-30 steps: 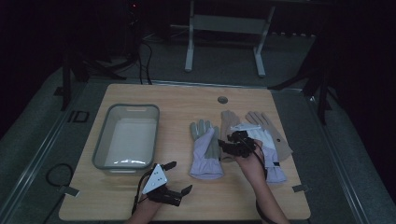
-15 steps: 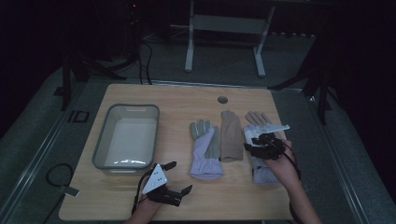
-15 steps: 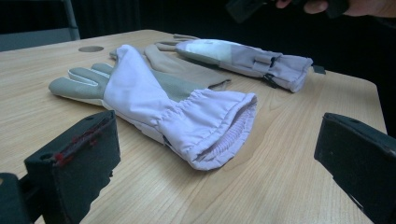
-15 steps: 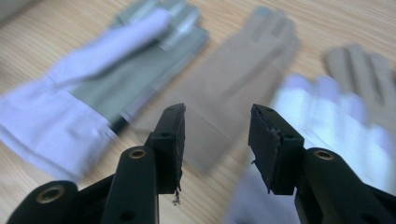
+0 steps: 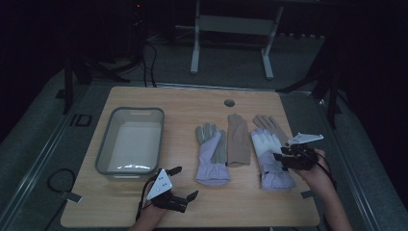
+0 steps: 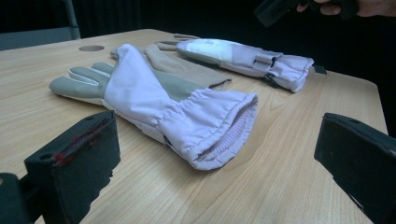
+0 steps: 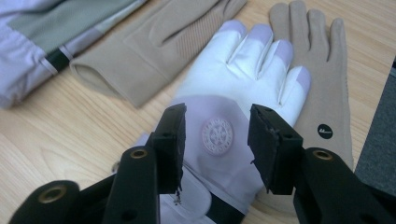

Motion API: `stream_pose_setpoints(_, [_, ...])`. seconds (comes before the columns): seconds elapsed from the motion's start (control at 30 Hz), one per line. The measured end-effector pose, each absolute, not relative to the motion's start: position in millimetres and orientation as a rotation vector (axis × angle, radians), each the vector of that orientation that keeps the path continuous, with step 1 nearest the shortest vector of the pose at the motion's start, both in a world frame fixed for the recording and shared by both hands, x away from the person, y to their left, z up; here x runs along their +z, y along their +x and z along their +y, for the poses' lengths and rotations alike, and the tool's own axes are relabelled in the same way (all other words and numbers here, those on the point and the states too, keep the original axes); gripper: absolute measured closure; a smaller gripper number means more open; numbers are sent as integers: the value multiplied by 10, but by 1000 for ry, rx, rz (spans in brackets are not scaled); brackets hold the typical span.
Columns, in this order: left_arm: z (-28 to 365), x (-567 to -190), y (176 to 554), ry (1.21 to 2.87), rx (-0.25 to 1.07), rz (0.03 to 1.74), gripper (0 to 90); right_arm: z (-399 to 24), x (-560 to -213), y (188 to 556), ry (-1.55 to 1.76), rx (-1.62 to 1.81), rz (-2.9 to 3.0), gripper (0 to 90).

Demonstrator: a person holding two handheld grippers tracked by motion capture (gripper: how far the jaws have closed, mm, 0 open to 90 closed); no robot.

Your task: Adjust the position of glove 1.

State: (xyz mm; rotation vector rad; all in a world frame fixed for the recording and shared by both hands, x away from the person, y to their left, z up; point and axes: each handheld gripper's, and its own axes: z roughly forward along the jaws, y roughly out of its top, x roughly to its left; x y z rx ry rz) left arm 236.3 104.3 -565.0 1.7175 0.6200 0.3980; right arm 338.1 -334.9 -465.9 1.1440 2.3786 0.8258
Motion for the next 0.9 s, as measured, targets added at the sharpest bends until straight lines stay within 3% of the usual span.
stream_pose_setpoints(0.47, [1044,-5650,2364,1716,399,624,2,-3381,-5122,3605,1194,752,2472,493])
stream_pose_setpoints(0.73, [1043,-5651,2357,1715,403,617,2,-3318,-5231,3601,1260,742,2484,758])
stream_pose_setpoints(0.9, [1043,-5651,2359,1716,401,621,2,-3314,-5091,3496,1339,757,2411,802])
